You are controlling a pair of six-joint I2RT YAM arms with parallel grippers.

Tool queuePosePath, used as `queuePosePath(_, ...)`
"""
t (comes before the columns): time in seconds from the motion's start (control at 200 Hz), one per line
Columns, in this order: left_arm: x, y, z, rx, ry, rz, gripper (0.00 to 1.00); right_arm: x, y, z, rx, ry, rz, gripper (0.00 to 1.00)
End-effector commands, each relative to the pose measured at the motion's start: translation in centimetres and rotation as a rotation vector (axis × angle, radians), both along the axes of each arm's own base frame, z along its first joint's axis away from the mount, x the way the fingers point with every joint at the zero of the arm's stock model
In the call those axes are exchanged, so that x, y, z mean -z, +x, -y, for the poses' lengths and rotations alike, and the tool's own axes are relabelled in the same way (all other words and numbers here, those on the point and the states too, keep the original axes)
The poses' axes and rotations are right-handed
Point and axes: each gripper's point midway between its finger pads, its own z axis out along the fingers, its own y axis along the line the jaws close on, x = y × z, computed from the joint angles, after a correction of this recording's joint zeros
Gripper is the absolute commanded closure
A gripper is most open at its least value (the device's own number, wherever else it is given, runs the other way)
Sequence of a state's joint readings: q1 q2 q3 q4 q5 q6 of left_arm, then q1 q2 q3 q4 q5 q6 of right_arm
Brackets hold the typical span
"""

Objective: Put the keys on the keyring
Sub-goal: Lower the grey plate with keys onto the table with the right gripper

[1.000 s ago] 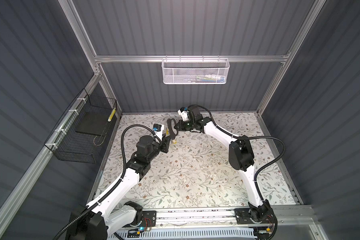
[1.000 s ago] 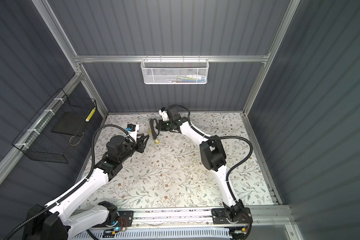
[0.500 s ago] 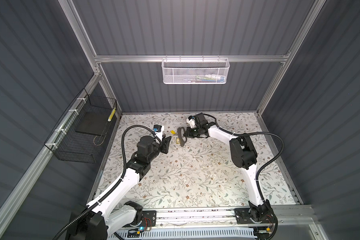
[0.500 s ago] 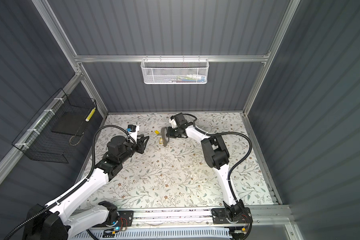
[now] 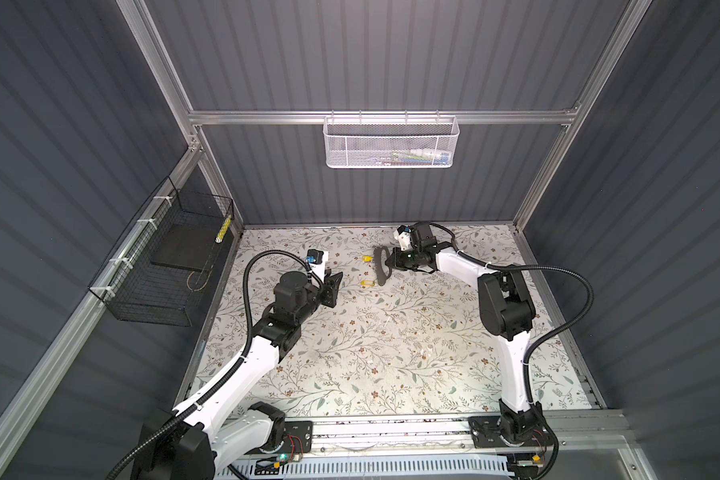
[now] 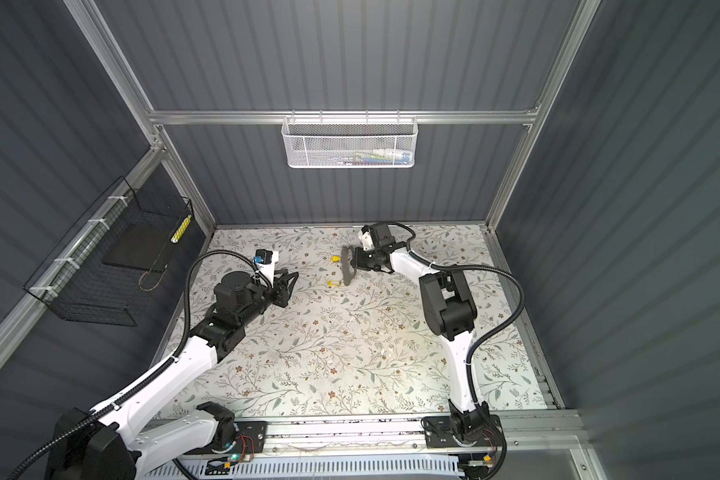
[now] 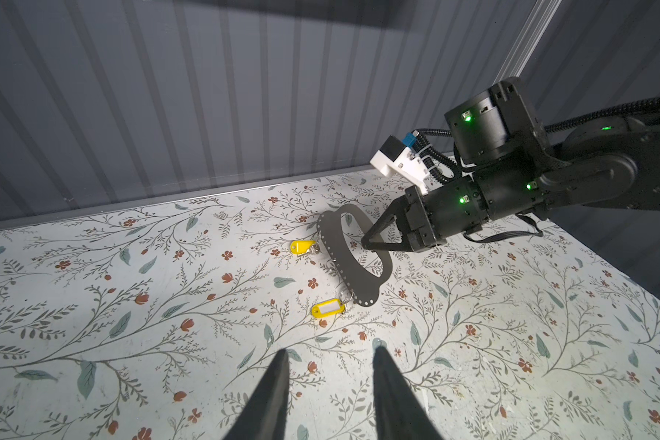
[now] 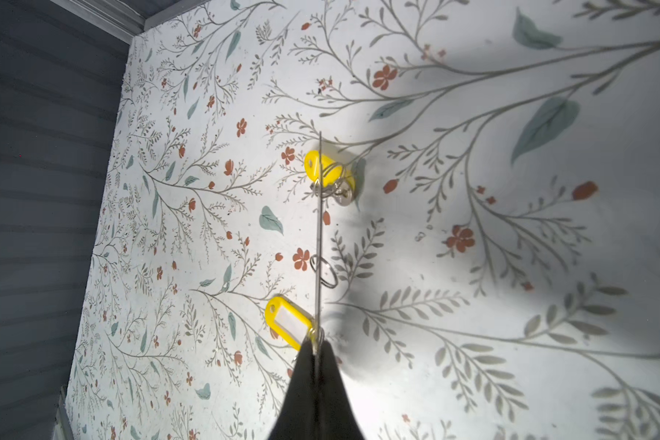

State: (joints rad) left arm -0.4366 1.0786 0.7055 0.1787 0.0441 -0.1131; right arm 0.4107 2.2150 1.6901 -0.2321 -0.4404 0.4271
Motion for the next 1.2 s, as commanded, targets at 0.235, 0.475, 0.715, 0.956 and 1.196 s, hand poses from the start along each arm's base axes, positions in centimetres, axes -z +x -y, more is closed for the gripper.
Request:
queuePosePath(0.235, 0.5, 0.2, 0.1, 0.005, 0.003, -0.018, 0.62, 0.3, 0.3, 2.6, 0.034, -0.021, 0.01, 1.0)
queuePosePath(0.475, 0.7, 0.2, 0.1, 0.008, 0.004, -0.025, 0.62, 1.6, 0.4, 4.4, 0.067, -0.025, -0.018, 1.0)
queuePosePath(0.715, 0.8, 0.2, 0.1, 0.008, 0.009, -0.03, 0.62, 2.3, 0.7, 5.9, 0.088, -0.007, -0.035, 0.94)
queuePosePath(0.956, 0.7, 0.1, 0.0, 0.008, 0.013, -0.031, 0.62, 2.9, 0.9, 7.2, 0.11, 0.005, -0.049, 0.89)
queuePosePath(1.196, 0.9, 0.1, 0.1, 0.009, 0.017, -0.037, 0.62, 2.9, 1.2, 8.2, 0.125, 0.017, -0.05, 0.82)
